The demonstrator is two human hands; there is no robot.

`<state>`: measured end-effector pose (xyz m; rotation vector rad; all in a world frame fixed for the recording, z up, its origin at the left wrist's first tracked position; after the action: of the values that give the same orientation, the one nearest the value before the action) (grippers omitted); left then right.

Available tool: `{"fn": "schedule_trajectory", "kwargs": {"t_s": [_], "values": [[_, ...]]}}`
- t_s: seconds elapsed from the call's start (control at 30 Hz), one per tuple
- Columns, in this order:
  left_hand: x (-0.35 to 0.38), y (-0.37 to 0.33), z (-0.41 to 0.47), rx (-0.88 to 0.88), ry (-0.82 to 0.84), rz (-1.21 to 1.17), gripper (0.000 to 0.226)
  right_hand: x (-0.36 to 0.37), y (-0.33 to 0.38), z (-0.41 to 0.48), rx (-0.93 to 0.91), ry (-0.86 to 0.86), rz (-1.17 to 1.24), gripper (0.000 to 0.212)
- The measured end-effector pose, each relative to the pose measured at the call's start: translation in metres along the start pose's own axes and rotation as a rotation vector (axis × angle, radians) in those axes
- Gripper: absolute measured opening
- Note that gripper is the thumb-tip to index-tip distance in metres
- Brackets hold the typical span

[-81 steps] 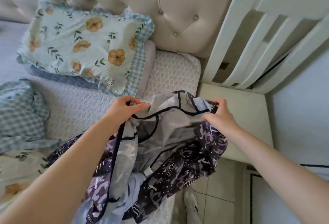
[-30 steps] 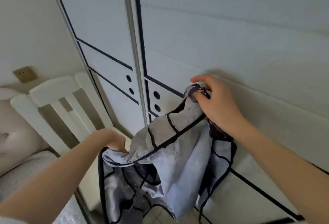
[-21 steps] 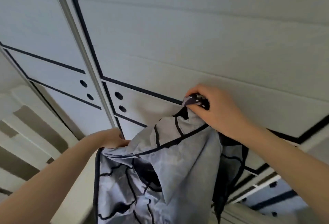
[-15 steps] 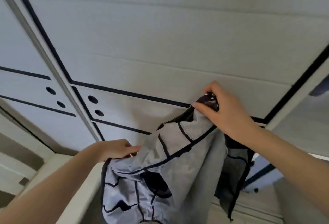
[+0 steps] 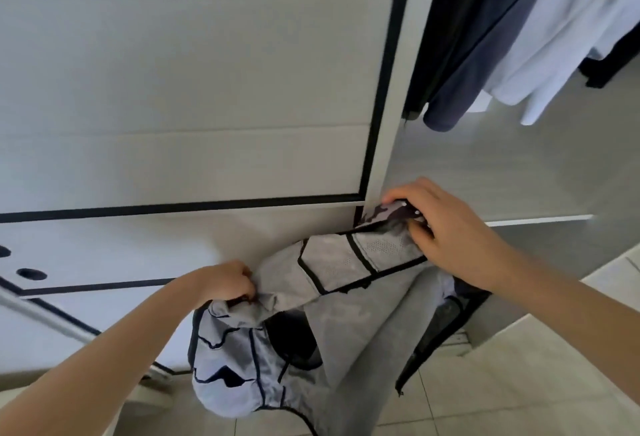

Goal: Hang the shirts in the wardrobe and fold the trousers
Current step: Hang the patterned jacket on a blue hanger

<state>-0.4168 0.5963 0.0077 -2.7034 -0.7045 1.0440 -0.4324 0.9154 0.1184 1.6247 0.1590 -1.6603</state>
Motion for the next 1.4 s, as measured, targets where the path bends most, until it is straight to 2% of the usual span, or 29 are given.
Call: {"fn": "schedule_trajectory", "kwargs": {"t_s": [0.1,0.17,0.3,0.37,0.43,0.5,0.63,0.7,0.8,0.9,0.97,1.03,1.1,1.2,1.27,1.33,1.4], "values": [[0.009,-0.026,0.012,-0.015,-0.118,-0.161,0.006,-0.012,-0.037,-0.024,0.047,-0.088,-0.036,0.025],[0.018,-0.049,0.008,0.021,-0.178,-0.271,0.006,-0.021,-0.065,-0.039,0.117,-0.172,-0.034,0.021],[0.036,-0.103,-0.019,0.272,-0.255,-0.61,0.025,-0.044,-0.123,-0.061,0.251,-0.282,0.001,0.037],[0.041,-0.134,-0.035,0.456,-0.253,-0.668,0.043,-0.055,-0.146,-0.067,0.253,-0.288,0.023,0.046],[0.042,-0.166,-0.044,0.637,-0.27,-0.58,0.063,-0.068,-0.161,-0.073,0.238,-0.271,0.051,0.059],[0.041,-0.195,-0.05,0.747,-0.328,-0.387,0.077,-0.081,-0.176,-0.078,0.221,-0.251,0.055,0.066],[0.038,-0.242,-0.052,0.786,-0.434,0.07,0.076,-0.112,-0.2,-0.09,0.222,-0.285,-0.027,0.029],[0.039,-0.262,-0.052,0.813,-0.46,0.235,0.069,-0.129,-0.209,-0.097,0.265,-0.382,-0.041,0.022],[0.036,-0.288,-0.048,0.733,-0.567,0.431,0.058,-0.153,-0.224,-0.106,0.331,-0.541,0.016,0.018],[0.024,-0.305,-0.033,0.444,-0.674,0.542,0.056,-0.169,-0.234,-0.107,0.34,-0.648,0.055,0.02],[0.009,-0.309,-0.016,0.279,-0.639,0.468,0.055,-0.178,-0.24,-0.105,0.35,-0.7,0.08,0.018],[-0.007,-0.313,-0.005,0.201,-0.582,0.37,0.045,-0.186,-0.248,-0.102,0.368,-0.725,0.106,0.016],[-0.018,-0.319,-0.003,0.253,-0.593,0.307,0.044,-0.192,-0.256,-0.098,0.388,-0.713,0.134,0.015],[-0.026,-0.335,-0.014,0.463,-0.571,0.305,0.063,-0.197,-0.269,-0.086,0.393,-0.664,0.117,0.018],[-0.028,-0.344,-0.022,0.5,-0.491,0.47,0.07,-0.202,-0.277,-0.07,0.381,-0.618,0.096,0.024],[-0.031,-0.349,-0.018,0.471,-0.508,0.736,0.073,-0.211,-0.282,-0.049,0.383,-0.591,0.098,0.026],[-0.038,-0.348,-0.007,0.467,-0.625,0.88,0.049,-0.223,-0.285,-0.028,0.381,-0.599,0.104,0.027]]}}
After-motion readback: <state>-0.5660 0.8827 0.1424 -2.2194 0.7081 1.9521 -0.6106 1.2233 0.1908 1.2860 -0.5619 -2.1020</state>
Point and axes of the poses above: each hand's wrist, its own z-axis towards the middle knuckle, its own x-axis out of the palm, y = z × x, the point moved 2 cm from there along z, towards the middle knuckle, and after that the axes turned 7 degrees about y, right-handed, at the moved point
